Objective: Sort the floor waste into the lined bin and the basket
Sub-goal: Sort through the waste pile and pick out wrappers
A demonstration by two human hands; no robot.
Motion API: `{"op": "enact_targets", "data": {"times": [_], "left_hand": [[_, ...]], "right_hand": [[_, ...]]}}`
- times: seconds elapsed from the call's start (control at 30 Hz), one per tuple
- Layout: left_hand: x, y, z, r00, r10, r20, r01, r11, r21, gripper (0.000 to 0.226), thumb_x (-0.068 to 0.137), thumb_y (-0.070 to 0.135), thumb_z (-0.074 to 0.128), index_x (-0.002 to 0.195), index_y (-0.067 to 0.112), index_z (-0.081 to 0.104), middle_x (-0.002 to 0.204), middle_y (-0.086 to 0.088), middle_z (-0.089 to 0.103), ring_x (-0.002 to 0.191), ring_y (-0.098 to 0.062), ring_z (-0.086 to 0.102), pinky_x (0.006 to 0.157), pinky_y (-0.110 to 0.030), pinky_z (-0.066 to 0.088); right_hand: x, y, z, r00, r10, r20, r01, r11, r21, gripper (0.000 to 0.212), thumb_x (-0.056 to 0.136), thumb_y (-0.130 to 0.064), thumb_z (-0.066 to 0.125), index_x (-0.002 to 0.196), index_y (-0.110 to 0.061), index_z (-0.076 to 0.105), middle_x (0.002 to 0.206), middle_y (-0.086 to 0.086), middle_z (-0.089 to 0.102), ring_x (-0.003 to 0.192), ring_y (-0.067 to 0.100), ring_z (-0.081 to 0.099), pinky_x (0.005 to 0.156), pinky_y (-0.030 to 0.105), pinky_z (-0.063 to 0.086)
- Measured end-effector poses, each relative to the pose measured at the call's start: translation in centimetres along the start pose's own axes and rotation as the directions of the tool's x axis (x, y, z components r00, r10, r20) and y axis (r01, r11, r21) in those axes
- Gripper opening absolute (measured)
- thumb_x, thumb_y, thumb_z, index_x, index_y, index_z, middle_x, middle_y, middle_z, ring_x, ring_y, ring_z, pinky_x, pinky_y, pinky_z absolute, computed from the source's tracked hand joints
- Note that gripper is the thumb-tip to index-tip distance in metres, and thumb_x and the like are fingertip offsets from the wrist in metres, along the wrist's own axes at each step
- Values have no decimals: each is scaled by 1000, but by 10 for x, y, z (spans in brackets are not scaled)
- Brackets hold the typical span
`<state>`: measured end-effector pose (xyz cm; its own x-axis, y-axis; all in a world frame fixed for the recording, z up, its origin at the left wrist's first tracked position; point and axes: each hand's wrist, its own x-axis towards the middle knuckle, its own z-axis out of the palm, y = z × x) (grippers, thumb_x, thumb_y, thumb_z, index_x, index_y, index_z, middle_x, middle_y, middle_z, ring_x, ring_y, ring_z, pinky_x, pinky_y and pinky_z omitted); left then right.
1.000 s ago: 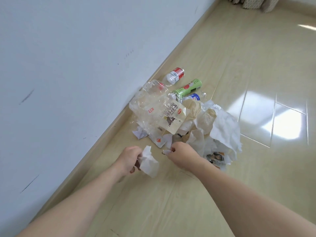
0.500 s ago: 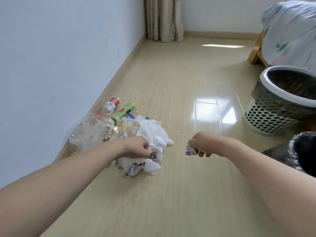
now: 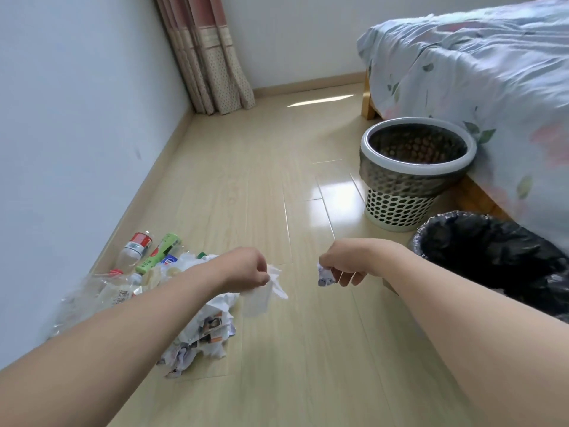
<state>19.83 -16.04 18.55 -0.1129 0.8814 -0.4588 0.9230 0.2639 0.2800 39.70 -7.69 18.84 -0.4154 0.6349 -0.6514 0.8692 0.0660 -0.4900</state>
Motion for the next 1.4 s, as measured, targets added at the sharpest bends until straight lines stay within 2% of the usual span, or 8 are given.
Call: {"op": "enact_targets", "data": {"times": [0.2, 0.57, 0.7, 0.9, 1.03, 1.13, 1.27, 1.4], "left_hand": [[16, 59, -14, 992, 109, -62, -111, 993, -34, 24, 84, 6, 51, 103, 18, 57, 77, 6, 65, 62, -9, 64, 57, -23, 47], [78, 254, 15, 956, 225, -187, -290, 815, -503, 16, 82, 0, 52, 79, 9, 64, 70, -11, 66, 56, -20, 64, 53, -28, 56], [97, 302, 51, 969, 246, -22, -212, 784, -584, 26, 90, 8, 52, 115, 8, 60, 94, -12, 67, 69, -22, 71, 62, -32, 61], [138, 233, 23, 979, 5, -205, -127, 799, -588, 40, 90, 20, 47, 130, 14, 46, 102, -13, 64, 72, -23, 66, 61, -33, 56], [129, 114, 9, 968, -135, -210, 20, 881, -473, 22, 88, 15, 43, 102, 10, 59, 90, -11, 69, 67, -22, 61, 63, -32, 50], [106, 33, 27, 974, -199, -111, 149, 923, -355, 21, 86, 12, 42, 95, 11, 61, 89, -9, 71, 70, -23, 64, 65, -31, 51], [71, -40, 53, 977, -198, 81, 205, 975, -87, 24, 90, 17, 46, 108, 16, 62, 99, 0, 66, 83, -18, 61, 73, -27, 50], [30, -94, 58, 969, -177, 171, 173, 984, 38, 22, 92, 24, 48, 107, 24, 62, 109, 6, 63, 95, -13, 57, 79, -26, 46]], "right_hand": [[-14, 43, -39, 990, 63, -129, -57, 997, 49, 19, 91, -19, 43, 85, -9, 57, 70, 2, 60, 57, 16, 55, 56, 24, 43], [-58, 182, -95, 846, 260, -466, -279, 960, 29, 25, 90, -16, 51, 67, -8, 47, 67, 6, 52, 65, 24, 52, 59, 25, 40], [-53, 222, -92, 779, 339, -528, -354, 932, 77, 27, 86, -11, 55, 62, -14, 42, 66, 4, 50, 63, 23, 50, 51, 24, 36], [-27, 193, -91, 472, -32, -881, -47, 997, -61, 30, 92, -15, 45, 120, -11, 56, 117, 7, 54, 105, 26, 54, 89, 37, 47], [49, 107, -51, 692, -331, -642, 238, 943, -231, 35, 91, -13, 45, 125, -15, 53, 121, 5, 50, 107, 25, 54, 88, 34, 45], [117, 61, 8, 932, -203, -301, 146, 969, -201, 48, 90, -14, 47, 137, -13, 37, 135, 11, 37, 114, 33, 52, 85, 33, 44], [183, 54, 78, 981, -5, -192, -44, 966, -255, 56, 94, -27, 44, 144, -18, 21, 142, 16, 26, 124, 39, 41, 101, 44, 41], [200, 53, 125, 959, -7, -282, -73, 960, -272, 31, 95, -14, 46, 124, -7, 45, 129, 19, 44, 118, 37, 46, 95, 38, 43]]}}
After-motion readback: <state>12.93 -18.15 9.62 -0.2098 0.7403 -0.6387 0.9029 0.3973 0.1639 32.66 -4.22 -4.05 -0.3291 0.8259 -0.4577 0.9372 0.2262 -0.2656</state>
